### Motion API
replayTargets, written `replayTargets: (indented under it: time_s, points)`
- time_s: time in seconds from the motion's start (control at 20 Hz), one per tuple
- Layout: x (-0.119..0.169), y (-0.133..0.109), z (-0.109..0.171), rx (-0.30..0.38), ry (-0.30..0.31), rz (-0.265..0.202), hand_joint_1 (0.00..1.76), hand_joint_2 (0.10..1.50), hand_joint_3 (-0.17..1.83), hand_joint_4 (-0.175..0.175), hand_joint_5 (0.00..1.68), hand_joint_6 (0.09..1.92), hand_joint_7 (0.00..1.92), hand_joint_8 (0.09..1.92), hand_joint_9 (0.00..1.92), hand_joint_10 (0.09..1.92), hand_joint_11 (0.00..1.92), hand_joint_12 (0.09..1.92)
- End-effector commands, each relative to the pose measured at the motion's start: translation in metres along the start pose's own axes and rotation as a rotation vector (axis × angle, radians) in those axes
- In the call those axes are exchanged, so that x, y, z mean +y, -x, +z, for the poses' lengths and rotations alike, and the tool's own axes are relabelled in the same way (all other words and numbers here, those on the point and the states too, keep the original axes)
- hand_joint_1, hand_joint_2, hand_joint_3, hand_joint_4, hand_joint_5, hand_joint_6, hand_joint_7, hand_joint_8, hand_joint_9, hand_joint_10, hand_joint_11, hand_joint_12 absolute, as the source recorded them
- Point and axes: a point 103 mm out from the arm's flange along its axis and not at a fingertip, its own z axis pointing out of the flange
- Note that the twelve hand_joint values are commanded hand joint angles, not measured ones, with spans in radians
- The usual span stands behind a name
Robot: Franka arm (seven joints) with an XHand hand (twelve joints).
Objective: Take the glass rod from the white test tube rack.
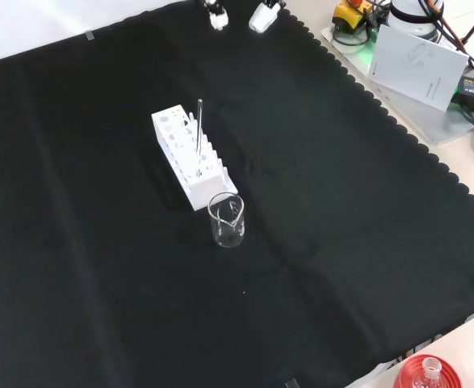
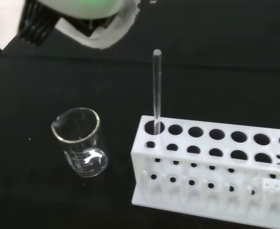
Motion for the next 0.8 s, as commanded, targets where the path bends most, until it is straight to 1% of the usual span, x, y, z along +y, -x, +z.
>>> replayTargets:
  time_s: [0.05, 0.15, 0.2, 0.35, 0.65, 0.8]
  points:
    - [0.020, -0.007, 0.007, 0.054, 0.012, -0.019, 1.03, 0.59, 0.65, -0.175, 0.69, 0.86, 0.86, 0.81, 0.94, 0.72, 0.84, 1.22]
    - [0.023, -0.009, 0.012, 0.088, 0.002, -0.026, 1.04, 0.58, 0.65, -0.175, 0.69, 0.85, 0.86, 0.81, 0.94, 0.72, 0.84, 1.21]
    - [0.025, -0.010, 0.015, 0.093, -0.002, -0.035, 1.04, 0.58, 0.65, -0.175, 0.69, 0.85, 0.86, 0.81, 0.94, 0.72, 0.85, 1.21]
    - [0.032, -0.013, 0.023, 0.082, -0.023, -0.064, 1.04, 0.57, 0.65, -0.175, 0.69, 0.85, 0.87, 0.80, 0.95, 0.72, 0.85, 1.21]
    - [0.054, -0.008, 0.040, 0.100, -0.063, -0.068, 1.04, 0.55, 0.65, -0.175, 0.67, 0.85, 0.87, 0.80, 0.95, 0.71, 0.85, 1.20]
    - [0.063, -0.007, 0.048, 0.091, -0.082, -0.088, 1.03, 0.54, 0.65, -0.175, 0.64, 0.86, 0.86, 0.80, 0.94, 0.71, 0.84, 1.21]
